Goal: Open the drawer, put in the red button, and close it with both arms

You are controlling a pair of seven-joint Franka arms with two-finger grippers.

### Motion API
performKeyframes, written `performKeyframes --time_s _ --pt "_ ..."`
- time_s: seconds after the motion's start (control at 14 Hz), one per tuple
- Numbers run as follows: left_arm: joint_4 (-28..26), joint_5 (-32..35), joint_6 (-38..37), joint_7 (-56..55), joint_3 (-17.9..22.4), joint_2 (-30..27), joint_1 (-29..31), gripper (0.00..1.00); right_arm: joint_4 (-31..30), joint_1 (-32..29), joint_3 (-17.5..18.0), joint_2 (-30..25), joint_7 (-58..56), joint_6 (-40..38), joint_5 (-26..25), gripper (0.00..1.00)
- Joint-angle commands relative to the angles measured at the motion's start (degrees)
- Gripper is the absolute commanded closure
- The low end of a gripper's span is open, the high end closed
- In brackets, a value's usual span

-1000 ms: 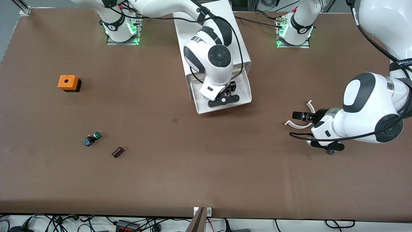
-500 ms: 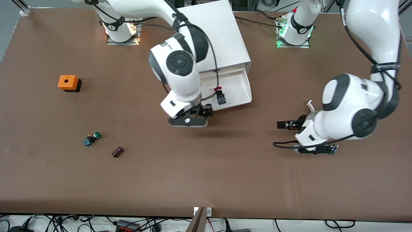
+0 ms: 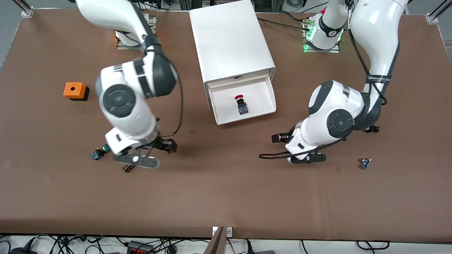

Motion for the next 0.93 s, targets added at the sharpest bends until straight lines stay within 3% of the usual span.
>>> performKeyframes --time_s 0.0,0.5,0.86 --pt "-4.77 1.49 7.99 -5.76 0.01 -0.72 -2.97 0.0 -1.88 -2.92 0.41 -3.3 -7.71 -3.67 0.64 0.0" --pt "-9.69 1.31 9.17 -13.83 -0.16 -1.94 -9.65 0.0 -3.64 -13.73 0.41 -9.45 -20.22 -9.65 0.73 0.0" --pt "-16.99 1.31 8.29 -19.56 -5.43 -5.82 -9.48 0.0 -6.26 -19.35 1.98 -14.1 -22.87 -11.86 1.43 0.0"
